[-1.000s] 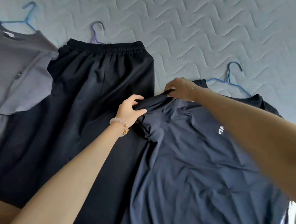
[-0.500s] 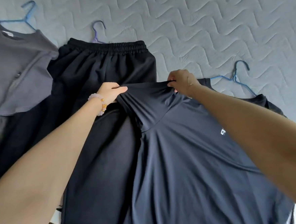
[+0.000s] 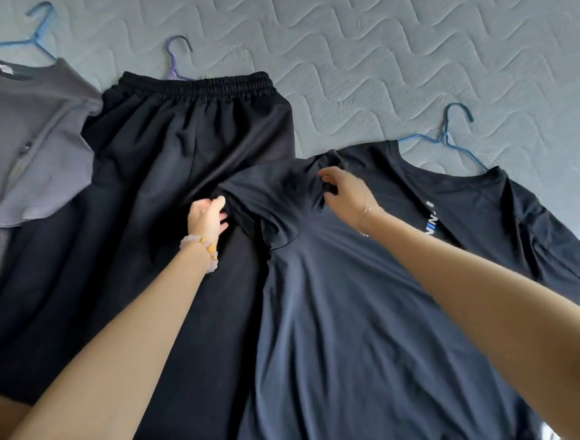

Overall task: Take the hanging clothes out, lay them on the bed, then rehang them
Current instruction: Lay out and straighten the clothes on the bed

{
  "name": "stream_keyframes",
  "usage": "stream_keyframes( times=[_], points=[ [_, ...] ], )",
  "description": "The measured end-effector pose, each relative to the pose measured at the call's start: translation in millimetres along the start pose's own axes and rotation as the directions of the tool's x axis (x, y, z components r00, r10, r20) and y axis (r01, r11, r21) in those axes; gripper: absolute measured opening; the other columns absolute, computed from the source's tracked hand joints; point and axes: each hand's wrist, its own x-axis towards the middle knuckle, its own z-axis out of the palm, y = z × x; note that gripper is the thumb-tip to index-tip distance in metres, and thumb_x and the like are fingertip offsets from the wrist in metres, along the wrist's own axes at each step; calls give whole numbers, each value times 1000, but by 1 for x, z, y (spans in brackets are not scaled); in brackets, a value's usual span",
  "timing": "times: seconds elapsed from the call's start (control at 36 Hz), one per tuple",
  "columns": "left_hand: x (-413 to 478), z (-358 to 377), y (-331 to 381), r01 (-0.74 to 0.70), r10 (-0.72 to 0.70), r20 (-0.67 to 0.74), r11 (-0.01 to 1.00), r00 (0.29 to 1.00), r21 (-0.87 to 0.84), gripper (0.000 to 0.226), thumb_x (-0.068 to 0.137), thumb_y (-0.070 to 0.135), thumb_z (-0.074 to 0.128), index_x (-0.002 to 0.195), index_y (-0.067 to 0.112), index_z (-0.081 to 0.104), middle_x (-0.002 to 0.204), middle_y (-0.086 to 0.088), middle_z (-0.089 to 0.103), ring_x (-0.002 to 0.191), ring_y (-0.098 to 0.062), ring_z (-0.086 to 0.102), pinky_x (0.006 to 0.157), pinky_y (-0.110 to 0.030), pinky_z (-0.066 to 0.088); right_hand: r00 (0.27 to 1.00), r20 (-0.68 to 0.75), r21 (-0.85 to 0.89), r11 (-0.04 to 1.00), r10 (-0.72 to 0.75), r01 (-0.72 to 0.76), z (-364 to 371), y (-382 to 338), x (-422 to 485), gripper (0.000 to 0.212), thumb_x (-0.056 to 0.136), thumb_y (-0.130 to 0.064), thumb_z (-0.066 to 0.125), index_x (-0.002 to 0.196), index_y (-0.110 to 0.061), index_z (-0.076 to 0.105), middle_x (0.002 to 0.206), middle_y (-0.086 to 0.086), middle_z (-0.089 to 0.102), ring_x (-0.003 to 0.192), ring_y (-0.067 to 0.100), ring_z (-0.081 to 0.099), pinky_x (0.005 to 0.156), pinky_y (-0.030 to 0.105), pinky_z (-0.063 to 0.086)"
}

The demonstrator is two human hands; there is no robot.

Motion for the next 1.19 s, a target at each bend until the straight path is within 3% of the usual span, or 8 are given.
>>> stream_keyframes(
  times=[0.14,0.22,0.33,0.5,0.75,0.97,1.11,1.19],
  points=[
    [-18,-6,-33,5,-29,138,985,990,170,30,85,10,60,115,7,60,106,-4,62,108,-18,59,96,-22,45,998,-37,-45,998,40,-42,9,20,-32,49,88,-9,45,136,-17,47,137,2,53,126,20,49,101,28,37],
    [-28,4,-36,-86,38,192,965,981,249,23,83,13,64,106,13,62,89,7,62,81,-3,57,66,1,41,996,-76,-188,980,43,-57,11,40,-58,48,90,-11,47,137,-15,45,136,6,51,126,25,48,100,33,38],
    [-35,19,-36,-193,151,141,914,978,358,21,84,18,65,100,7,60,104,-7,55,86,-16,53,78,-22,40,998,-53,-345,937,35,-51,21,64,-92,51,90,-11,48,140,-10,41,141,8,46,129,27,43,105,32,33],
    [-43,19,-34,-376,368,102,831,924,409,22,93,17,49,75,13,36,69,1,41,68,-19,38,63,-27,32,992,50,-396,914,117,-88,36,75,-109,60,93,-20,49,148,-15,25,159,-1,16,147,20,12,117,41,20],
    [-30,-7,-12,-254,310,-104,896,945,366,27,96,20,41,116,3,48,115,-26,58,95,-33,55,92,-36,47,988,66,-354,929,138,-106,34,76,-108,59,93,-17,49,148,-18,28,158,-4,17,147,18,12,118,42,20],
    [-23,-43,1,-267,400,-8,627,916,732,11,90,27,45,88,19,52,92,-14,67,84,-37,61,66,-35,46,975,85,-272,946,207,-177,18,76,-112,58,92,-18,49,147,-17,31,154,0,30,141,22,29,114,34,28],
    [-41,-59,7,-225,265,50,687,963,691,21,87,18,44,68,24,51,94,-8,70,86,-33,67,81,-41,55,941,63,-68,942,333,-329,8,62,-129,49,89,-19,50,138,-19,44,134,4,56,125,25,50,102,31,41],
    [-70,-64,4,-233,219,103,739,970,631,20,89,16,46,72,23,54,90,-8,70,70,-21,65,63,-28,50,928,68,110,922,366,-372,4,48,-147,40,88,-18,54,128,-17,56,117,6,65,114,24,57,96,29,42]
  ],
)
